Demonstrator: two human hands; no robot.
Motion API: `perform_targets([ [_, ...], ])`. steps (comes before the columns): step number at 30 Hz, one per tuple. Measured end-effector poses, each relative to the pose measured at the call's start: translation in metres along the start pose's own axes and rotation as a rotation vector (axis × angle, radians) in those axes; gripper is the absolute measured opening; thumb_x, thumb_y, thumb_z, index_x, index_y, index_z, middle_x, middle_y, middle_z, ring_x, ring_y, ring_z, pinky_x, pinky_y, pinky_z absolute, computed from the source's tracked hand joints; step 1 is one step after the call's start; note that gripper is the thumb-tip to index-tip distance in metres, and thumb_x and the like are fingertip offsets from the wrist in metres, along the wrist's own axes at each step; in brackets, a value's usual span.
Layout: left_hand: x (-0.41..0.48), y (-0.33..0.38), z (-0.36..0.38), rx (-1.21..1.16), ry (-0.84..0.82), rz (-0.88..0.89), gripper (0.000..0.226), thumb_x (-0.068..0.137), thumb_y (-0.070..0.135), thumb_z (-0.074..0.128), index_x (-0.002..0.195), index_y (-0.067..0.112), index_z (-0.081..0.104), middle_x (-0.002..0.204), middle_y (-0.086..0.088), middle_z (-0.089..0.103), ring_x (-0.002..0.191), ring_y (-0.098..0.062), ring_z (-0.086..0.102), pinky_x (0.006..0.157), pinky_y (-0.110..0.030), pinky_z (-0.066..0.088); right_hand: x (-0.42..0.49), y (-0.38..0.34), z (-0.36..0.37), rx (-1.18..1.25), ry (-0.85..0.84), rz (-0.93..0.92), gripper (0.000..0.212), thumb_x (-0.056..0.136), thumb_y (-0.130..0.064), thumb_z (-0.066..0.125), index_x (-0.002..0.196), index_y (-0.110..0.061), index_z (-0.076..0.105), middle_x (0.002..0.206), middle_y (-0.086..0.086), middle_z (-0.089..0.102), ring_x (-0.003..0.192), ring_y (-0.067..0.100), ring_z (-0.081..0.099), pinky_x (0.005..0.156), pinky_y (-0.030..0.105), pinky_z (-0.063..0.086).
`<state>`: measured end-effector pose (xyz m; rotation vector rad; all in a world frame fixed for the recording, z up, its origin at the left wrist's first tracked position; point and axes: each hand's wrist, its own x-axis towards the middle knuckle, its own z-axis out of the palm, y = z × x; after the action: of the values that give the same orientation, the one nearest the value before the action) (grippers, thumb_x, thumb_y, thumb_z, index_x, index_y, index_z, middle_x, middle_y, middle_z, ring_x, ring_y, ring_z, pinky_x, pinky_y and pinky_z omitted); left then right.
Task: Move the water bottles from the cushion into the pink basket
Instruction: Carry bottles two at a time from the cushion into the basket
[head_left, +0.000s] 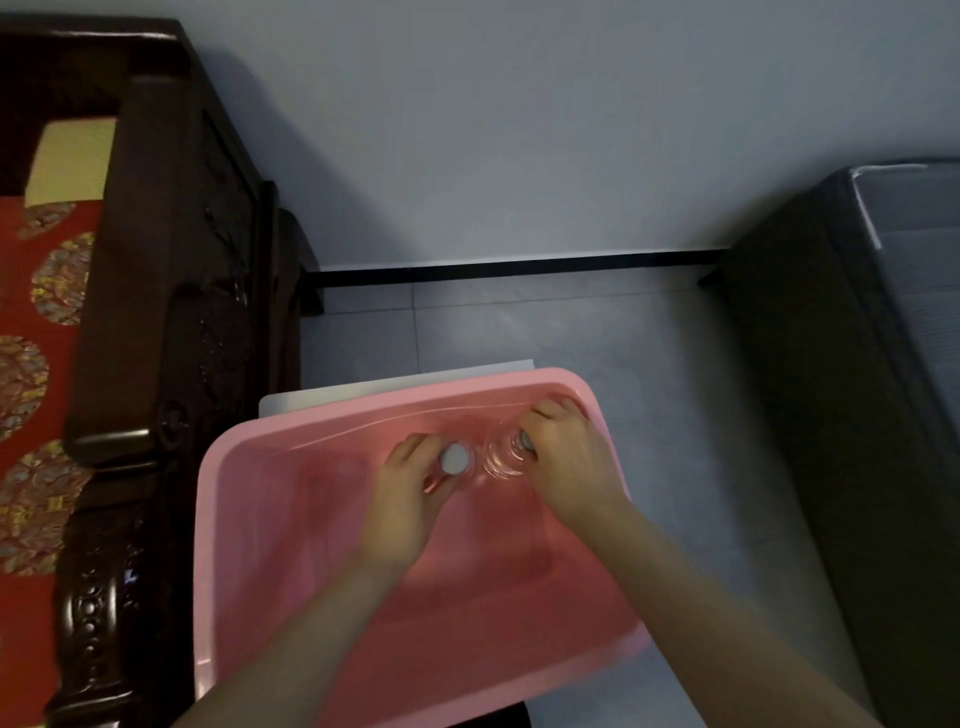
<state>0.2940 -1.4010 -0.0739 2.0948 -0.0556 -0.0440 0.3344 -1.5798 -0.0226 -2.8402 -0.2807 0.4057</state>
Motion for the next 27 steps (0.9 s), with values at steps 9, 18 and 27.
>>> perform_targets([
  [9,0.009,0.006,0.025,0.042,-0.016,-0.001,0.032,0.076,0.006,0.072,0.106,0.013,0.066,0.097,-0.001,0.06,0.084,-0.022,0.056,0.071,-0.043,0.053,0.0,0.011,0.0,0.02,0.015,-0.007,0.022,0.083,-0.016,0.059,0.102,-0.008,0.066,0.107,0.009,0.062,0.109,0.03,0.05,0.089,0.038,0.04],
  [18,0.009,0.016,0.005,0.139,-0.156,-0.005,0.06,0.072,0.031,0.08,0.124,0.016,0.055,0.115,0.005,0.057,0.107,-0.018,0.054,0.091,-0.021,0.037,-0.014,0.013,-0.026,0.114,0.068,0.039,0.031,0.084,-0.021,0.053,0.114,-0.012,0.06,0.119,0.002,0.059,0.118,0.023,0.047,0.082,0.039,0.048],
  [27,0.02,0.13,-0.157,0.084,0.337,-0.042,0.032,0.098,0.028,0.048,0.12,0.011,0.063,0.117,0.002,0.062,0.111,-0.013,0.056,0.092,-0.013,0.033,-0.021,-0.031,-0.158,0.311,0.477,-0.036,0.049,0.089,-0.027,0.064,0.132,-0.005,0.054,0.139,0.013,0.052,0.131,0.028,0.043,0.108,0.034,0.032],
])
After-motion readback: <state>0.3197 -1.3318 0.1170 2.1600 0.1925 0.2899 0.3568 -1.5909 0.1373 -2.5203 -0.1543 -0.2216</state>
